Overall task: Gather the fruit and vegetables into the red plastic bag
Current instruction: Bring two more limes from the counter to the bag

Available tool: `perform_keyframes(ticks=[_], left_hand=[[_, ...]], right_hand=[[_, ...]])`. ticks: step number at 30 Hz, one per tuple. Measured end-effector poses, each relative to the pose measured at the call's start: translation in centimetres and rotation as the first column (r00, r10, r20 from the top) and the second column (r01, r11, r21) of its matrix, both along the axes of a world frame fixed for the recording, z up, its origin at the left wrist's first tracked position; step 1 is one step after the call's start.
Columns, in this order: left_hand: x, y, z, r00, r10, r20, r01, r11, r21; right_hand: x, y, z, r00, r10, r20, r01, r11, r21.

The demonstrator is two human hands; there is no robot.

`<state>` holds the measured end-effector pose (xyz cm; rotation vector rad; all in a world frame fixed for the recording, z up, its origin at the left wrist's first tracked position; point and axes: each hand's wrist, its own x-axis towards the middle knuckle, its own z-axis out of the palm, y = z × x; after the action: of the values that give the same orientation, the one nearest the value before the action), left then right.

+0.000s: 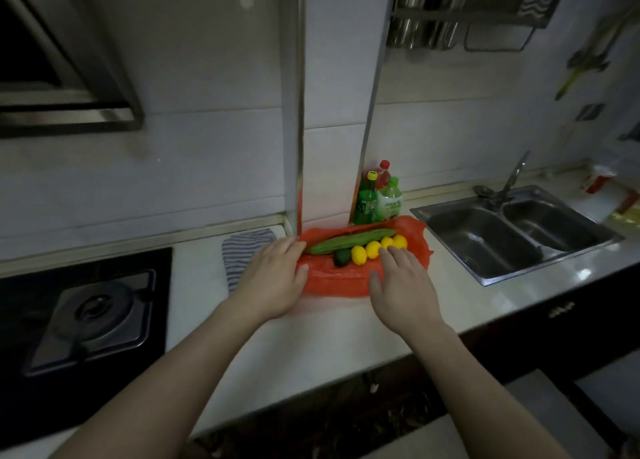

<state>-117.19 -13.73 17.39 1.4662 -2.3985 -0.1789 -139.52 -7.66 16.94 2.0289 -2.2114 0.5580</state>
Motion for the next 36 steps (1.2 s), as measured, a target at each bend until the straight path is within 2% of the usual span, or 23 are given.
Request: perform_keyframes(ticks=[8, 15, 23, 36], left_hand=[[6.8, 8.3, 2.1, 0.99, 0.142, 0.008, -0.142, 0.99, -0.013], [15.6, 13.6, 3.7, 0.97, 0.238, -0.045, -0.241, 0.969, -0.054], [32.5, 21.2, 4.1, 0.907, 0.415, -0.075, -0.418, 0.907, -0.045], [57.8, 33.1, 4.1, 0.772, 0.633, -0.059, -0.635, 0.766, -0.1]], right_hand=[[6.3, 5.2, 2.6, 0.993, 0.113, 0.033, -0.112, 0.993, -0.03], [15.0, 8.3, 4.9, 0.975, 0.224, 0.006, -0.223, 0.972, -0.069], [31.6, 12.6, 5.4, 0.923, 0.384, 0.008, -0.382, 0.921, -0.071], [58.4, 18.9, 5.1, 0.767, 0.641, 0.014, -0.641, 0.767, -0.029]])
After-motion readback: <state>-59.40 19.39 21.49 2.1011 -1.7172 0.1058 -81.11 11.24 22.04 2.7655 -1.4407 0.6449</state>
